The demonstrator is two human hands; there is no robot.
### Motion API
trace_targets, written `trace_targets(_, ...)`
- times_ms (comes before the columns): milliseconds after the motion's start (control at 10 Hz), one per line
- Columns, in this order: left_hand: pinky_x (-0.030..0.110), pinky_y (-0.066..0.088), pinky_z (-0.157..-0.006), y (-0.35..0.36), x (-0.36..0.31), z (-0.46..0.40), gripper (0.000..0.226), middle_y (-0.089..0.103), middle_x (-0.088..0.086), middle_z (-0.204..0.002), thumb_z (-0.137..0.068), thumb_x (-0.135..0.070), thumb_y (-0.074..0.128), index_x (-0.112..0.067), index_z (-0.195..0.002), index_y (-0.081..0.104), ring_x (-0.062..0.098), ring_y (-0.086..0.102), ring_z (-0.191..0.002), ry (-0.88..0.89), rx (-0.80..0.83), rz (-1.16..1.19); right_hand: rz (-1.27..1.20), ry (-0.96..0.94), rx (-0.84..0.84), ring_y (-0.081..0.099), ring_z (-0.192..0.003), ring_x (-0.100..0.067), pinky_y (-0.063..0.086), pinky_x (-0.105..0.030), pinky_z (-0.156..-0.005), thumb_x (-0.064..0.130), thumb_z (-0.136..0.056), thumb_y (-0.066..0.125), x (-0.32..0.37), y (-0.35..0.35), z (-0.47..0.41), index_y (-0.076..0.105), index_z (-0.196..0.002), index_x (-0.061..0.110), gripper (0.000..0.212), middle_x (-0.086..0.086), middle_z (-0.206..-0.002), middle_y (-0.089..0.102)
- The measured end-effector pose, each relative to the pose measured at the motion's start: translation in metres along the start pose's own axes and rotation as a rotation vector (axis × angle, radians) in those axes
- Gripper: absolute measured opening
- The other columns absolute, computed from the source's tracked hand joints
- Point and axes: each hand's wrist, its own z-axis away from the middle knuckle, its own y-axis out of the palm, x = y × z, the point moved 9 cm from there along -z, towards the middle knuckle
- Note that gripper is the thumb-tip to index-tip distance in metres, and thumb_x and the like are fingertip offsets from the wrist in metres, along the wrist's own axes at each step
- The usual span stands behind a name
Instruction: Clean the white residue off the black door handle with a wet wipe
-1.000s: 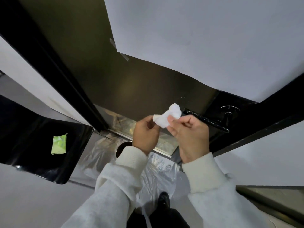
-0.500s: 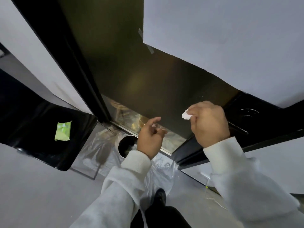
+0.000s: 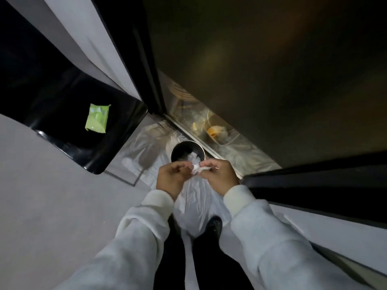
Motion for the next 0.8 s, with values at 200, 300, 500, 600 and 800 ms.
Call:
trace_targets(200, 0.053, 0.057, -0.092, -0.030, 0.112, -0.087, 0.015, 0.075, 0.006, -0.077, -0.070, -0.017, 0.087, -0.016, -0.068, 0.071, 0.025, 0.071, -0.079, -0.141, -0.192, -0.130, -0.049, 0.105, 0.020, 0.074, -0.080, -0.023, 0.061, -0.046, -0.084, 0.013, -0.074, 0.081, -0.103, 0.056, -0.093, 0.074, -0.082, 0.030, 0.021, 0.002, -0.082, 0.076)
trace_targets(300, 0.042, 0.058, -0.091, -0.040, 0.165, -0.138, 0.010, 0.077, -0.005, -0.077, -0.073, -0.018, 0.085, -0.021, -0.070, 0.075, 0.017, 0.073, -0.082, -0.175, -0.307, -0.202, 0.043, 0.094, -0.001, 0.073, -0.080, -0.011, 0.060, -0.034, -0.083, 0.016, -0.073, 0.082, -0.148, 0.084, -0.148, 0.073, -0.079, 0.029, 0.017, 0.006, -0.082, 0.076)
trace_targets(500, 0.025, 0.057, -0.086, -0.043, 0.239, -0.226, 0.014, 0.077, -0.007, -0.087, -0.079, -0.022, 0.081, -0.020, -0.093, 0.080, 0.007, 0.071, -0.083, -0.144, -0.317, -0.359, 0.118, 0.111, -0.097, 0.072, -0.078, -0.010, 0.058, -0.024, -0.077, 0.010, -0.077, 0.077, -0.234, 0.121, -0.231, 0.075, -0.079, 0.021, 0.011, 0.004, -0.080, 0.075)
trace_targets(600, 0.020, 0.054, -0.089, -0.042, 0.250, -0.258, 0.013, 0.077, -0.005, -0.089, -0.084, -0.015, 0.075, -0.018, -0.097, 0.079, 0.009, 0.072, -0.089, -0.097, -0.287, -0.425, 0.086, 0.138, -0.093, 0.073, -0.079, -0.013, 0.061, -0.032, -0.082, 0.008, -0.081, 0.072, -0.267, 0.130, -0.261, 0.077, -0.082, 0.020, 0.012, 0.002, -0.082, 0.077)
trace_targets(800, -0.001, 0.033, -0.079, -0.045, 0.235, -0.263, 0.027, 0.076, 0.006, -0.107, -0.087, -0.009, 0.062, -0.015, -0.108, 0.077, 0.018, 0.066, -0.104, -0.076, -0.284, -0.634, 0.194, 0.142, -0.179, 0.069, -0.094, -0.011, 0.047, -0.014, -0.083, 0.007, -0.088, 0.062, -0.273, 0.109, -0.266, 0.075, -0.105, 0.014, 0.022, -0.001, -0.103, 0.075)
